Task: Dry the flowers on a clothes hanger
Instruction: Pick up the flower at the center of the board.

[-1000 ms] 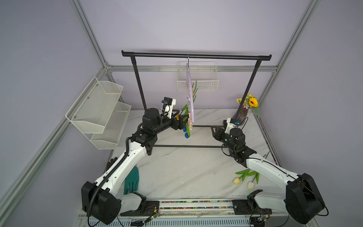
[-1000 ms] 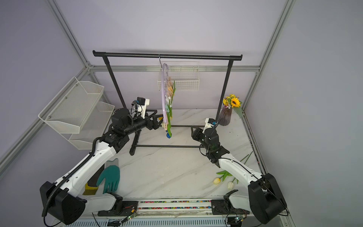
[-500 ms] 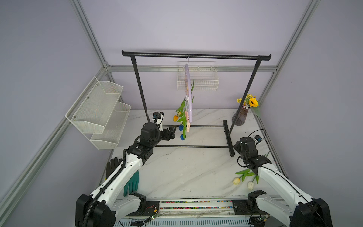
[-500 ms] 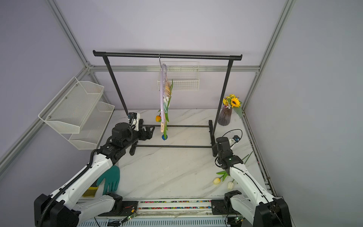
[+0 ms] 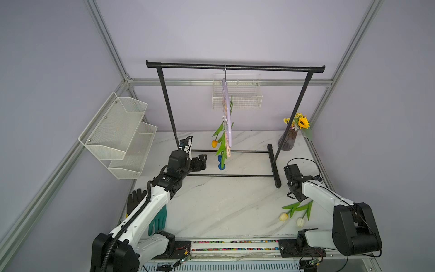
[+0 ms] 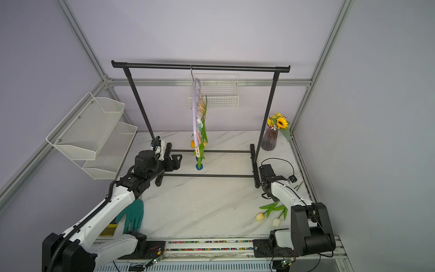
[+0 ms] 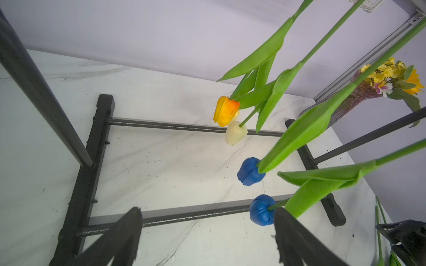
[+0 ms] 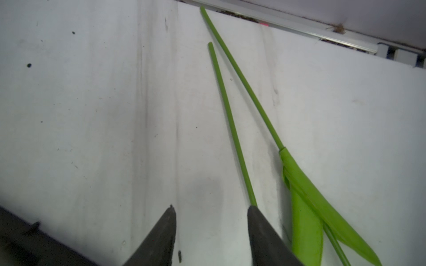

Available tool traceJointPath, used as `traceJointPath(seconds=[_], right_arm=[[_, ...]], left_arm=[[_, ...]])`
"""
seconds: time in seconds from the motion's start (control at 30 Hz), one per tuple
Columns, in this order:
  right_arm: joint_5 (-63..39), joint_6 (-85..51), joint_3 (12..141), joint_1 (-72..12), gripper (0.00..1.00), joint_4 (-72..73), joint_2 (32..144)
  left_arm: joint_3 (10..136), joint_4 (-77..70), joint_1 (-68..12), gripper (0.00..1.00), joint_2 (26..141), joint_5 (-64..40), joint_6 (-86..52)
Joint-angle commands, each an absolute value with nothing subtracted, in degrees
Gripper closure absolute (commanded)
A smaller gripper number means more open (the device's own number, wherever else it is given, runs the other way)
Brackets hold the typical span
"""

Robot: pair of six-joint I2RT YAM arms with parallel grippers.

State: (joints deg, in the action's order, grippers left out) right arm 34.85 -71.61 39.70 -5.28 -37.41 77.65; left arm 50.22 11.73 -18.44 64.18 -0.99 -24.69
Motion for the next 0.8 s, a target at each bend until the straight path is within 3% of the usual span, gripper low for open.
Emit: traceJointPath(seconds=[0.0,0.77], right_arm=[[40.6,-73.2,41.0,-3.9,0.47,-38.7,78.1],[29.4,-71.9,41.2,5.6,0.62,-28.5,89.9]], left_arm=[[50.9,11.1,-18.3,0.12,64.2,-2.2,-25.8],[50.9,10.2,-18.3,0.14,63.9,-5.5,-27.0]])
